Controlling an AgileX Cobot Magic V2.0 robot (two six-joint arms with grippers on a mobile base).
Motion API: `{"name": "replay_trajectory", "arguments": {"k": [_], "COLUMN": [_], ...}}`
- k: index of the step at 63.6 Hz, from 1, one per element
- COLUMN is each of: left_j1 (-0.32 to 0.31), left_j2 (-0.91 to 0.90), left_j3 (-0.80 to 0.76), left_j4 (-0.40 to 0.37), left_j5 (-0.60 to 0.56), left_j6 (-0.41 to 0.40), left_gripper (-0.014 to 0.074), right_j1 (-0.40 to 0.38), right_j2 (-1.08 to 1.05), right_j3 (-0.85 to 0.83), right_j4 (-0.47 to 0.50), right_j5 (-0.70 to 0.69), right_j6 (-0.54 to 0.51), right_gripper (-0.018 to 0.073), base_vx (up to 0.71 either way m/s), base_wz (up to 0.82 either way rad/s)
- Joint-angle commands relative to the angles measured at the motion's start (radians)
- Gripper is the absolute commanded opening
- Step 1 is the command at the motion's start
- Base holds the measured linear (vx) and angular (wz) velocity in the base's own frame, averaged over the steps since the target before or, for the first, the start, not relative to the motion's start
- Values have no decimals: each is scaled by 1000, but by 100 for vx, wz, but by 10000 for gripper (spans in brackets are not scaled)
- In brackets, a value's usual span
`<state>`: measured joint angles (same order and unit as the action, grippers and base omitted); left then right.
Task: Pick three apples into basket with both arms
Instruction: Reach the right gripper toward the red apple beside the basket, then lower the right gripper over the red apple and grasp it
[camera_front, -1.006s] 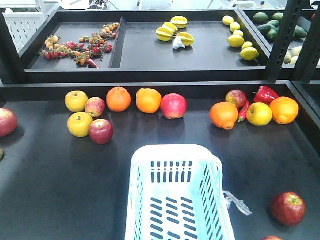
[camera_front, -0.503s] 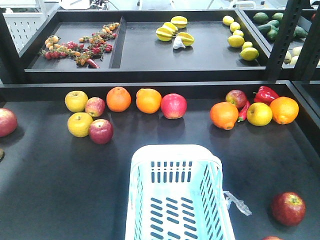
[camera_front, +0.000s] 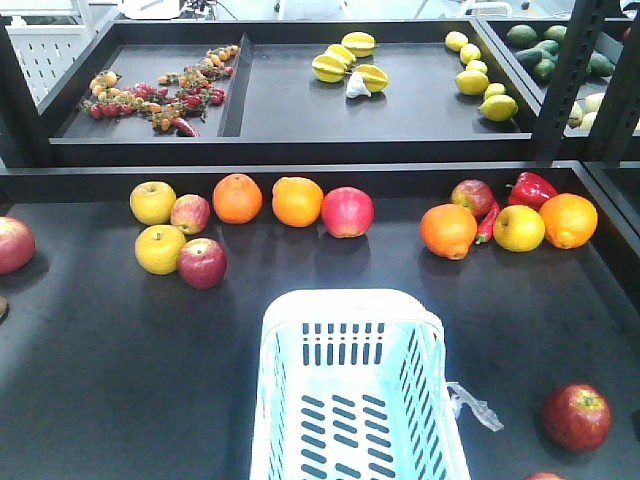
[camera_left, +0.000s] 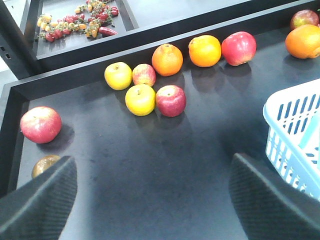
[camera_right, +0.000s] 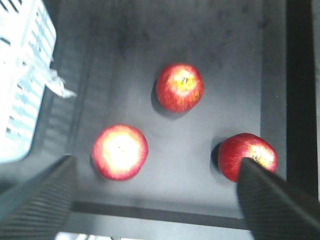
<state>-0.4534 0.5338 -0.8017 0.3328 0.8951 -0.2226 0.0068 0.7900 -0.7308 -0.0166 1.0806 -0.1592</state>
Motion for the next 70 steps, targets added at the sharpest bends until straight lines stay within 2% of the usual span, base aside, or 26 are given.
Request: {"name": "replay_trajectory", "arguments": {"k": [1, 14, 23, 27, 37, 46, 59, 70], "left_j1": [0, 0, 0, 0, 0, 0, 0, 0], "left_j2": [7, 7, 7, 7, 7, 7, 7, 7], "left_j3": [-22, -22, -22, -22, -22, -22, -22, -22], "left_j4": [17, 17, 17, 17, 17, 17, 17, 17], "left_j5": [-64, -64, -64, -64, -64, -64, -64, -64], "left_j6": [-11, -11, -11, -11, -11, -11, -11, -11], "left_gripper": [585, 585, 585, 585, 585, 585, 585, 585], "right_j1": [-5, -4, -4, -1, 96, 124, 124, 124], "right_j2": [46, 155, 216, 235, 248, 248, 255, 348], "right_j3": [-27, -27, 8, 63, 173, 229, 232, 232], "right_j4": [10, 116, 124, 125, 112, 95, 95, 85], "right_j5": [-39, -46, -65, -116, -273, -363, -402, -424], "right_j6": [-26, -129, -147, -156, -233, -223, -222, -218], "right_gripper": [666, 612, 599, 599, 599, 599, 599, 599], "base_vx": [0, 0, 0, 0, 0, 0, 0, 0], "base_wz": [0, 0, 0, 0, 0, 0, 0, 0]}}
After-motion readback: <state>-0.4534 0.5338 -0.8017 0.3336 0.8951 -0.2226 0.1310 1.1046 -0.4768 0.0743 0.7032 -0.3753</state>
